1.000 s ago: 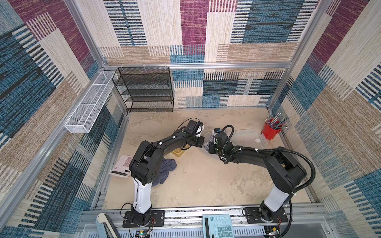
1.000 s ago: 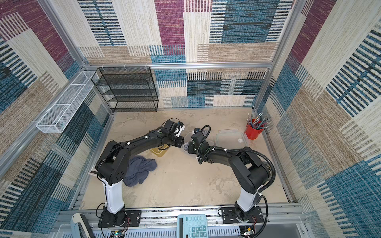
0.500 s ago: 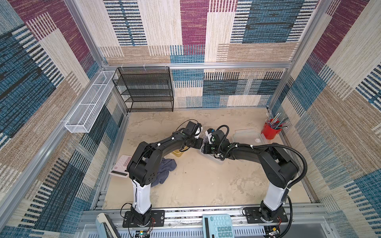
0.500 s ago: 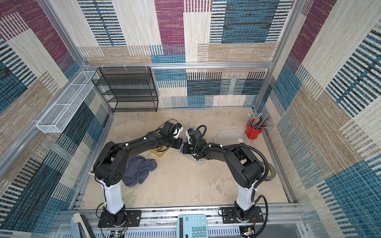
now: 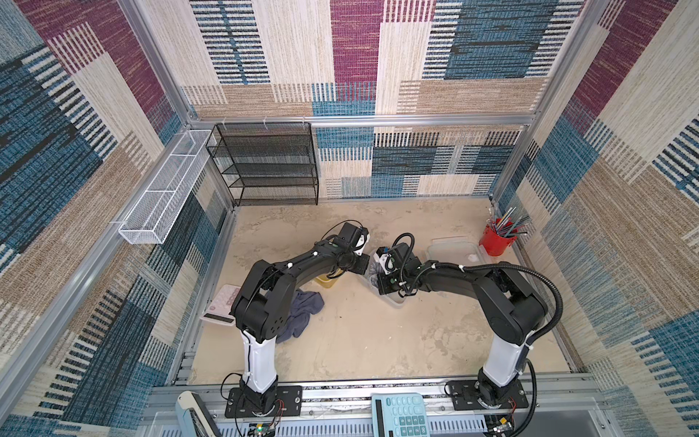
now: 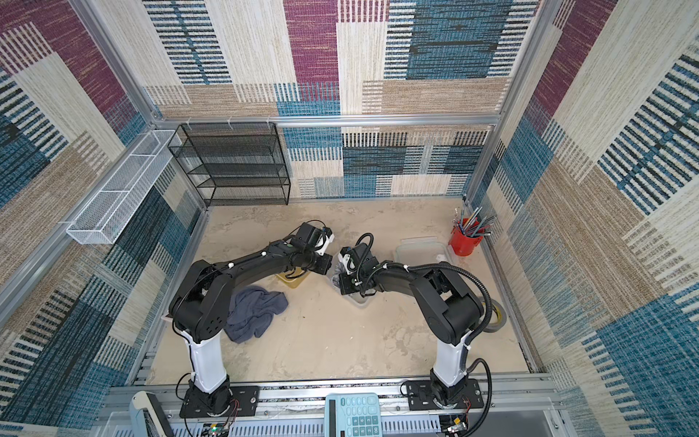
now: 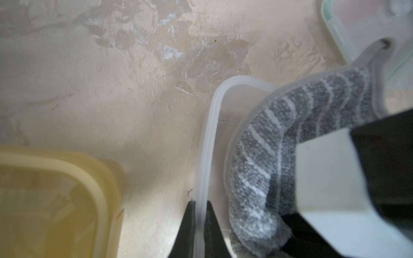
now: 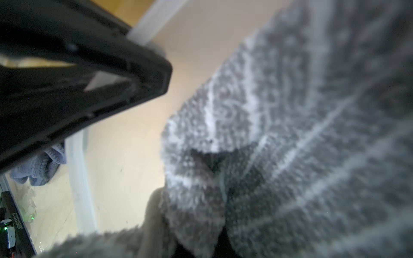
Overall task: Wipe the insides of the lunch boxes
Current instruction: Wipe the dirt inside the lunch box.
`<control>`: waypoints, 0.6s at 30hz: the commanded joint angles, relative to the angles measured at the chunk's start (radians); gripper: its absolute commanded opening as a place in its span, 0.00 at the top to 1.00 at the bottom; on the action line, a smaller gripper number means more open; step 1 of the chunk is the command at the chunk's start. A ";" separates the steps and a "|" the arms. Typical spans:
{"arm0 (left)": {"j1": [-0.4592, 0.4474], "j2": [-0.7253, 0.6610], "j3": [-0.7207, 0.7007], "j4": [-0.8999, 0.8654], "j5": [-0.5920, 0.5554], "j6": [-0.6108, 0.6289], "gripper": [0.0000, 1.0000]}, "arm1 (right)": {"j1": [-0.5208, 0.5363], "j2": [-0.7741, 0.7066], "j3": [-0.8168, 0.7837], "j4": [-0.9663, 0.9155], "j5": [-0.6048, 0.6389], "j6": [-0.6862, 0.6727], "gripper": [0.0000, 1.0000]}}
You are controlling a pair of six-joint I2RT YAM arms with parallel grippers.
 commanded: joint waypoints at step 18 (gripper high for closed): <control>0.016 0.001 0.005 0.143 -0.144 0.050 1.00 | 0.009 0.010 0.071 -0.538 0.243 -0.220 1.00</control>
